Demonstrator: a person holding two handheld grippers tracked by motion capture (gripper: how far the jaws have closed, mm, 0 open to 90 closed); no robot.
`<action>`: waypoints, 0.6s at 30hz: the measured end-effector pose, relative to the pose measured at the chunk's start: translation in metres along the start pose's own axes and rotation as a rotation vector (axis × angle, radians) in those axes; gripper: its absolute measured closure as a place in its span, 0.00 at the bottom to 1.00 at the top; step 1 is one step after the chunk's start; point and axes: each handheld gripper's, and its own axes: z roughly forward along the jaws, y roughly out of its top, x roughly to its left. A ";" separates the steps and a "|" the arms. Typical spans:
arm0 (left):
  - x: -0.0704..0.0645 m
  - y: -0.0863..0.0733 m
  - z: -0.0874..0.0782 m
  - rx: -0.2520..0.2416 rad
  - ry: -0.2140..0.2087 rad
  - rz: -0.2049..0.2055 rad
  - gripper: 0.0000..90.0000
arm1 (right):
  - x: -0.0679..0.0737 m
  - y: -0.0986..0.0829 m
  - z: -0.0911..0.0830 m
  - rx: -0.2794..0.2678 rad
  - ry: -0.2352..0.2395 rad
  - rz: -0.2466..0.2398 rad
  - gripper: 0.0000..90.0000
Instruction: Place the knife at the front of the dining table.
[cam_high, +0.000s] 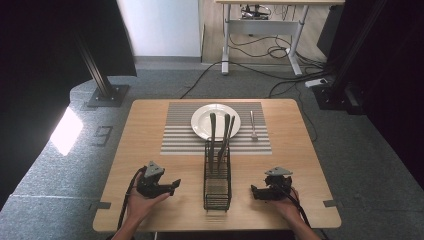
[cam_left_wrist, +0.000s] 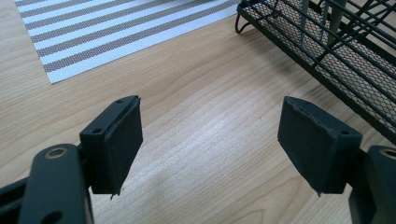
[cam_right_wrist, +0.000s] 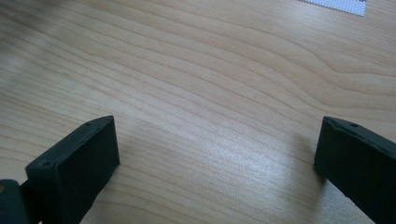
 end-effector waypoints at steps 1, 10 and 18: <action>0.000 0.000 0.000 0.000 0.000 0.000 0.25 | 0.000 0.000 0.000 0.000 0.000 0.000 0.00; 0.003 0.000 -0.005 -0.023 0.000 -0.019 0.26 | 0.000 0.000 0.001 -0.005 -0.002 0.000 0.00; 0.000 0.007 -0.012 -0.067 -0.009 -0.022 0.26 | 0.000 -0.001 0.001 -0.013 -0.002 0.000 0.00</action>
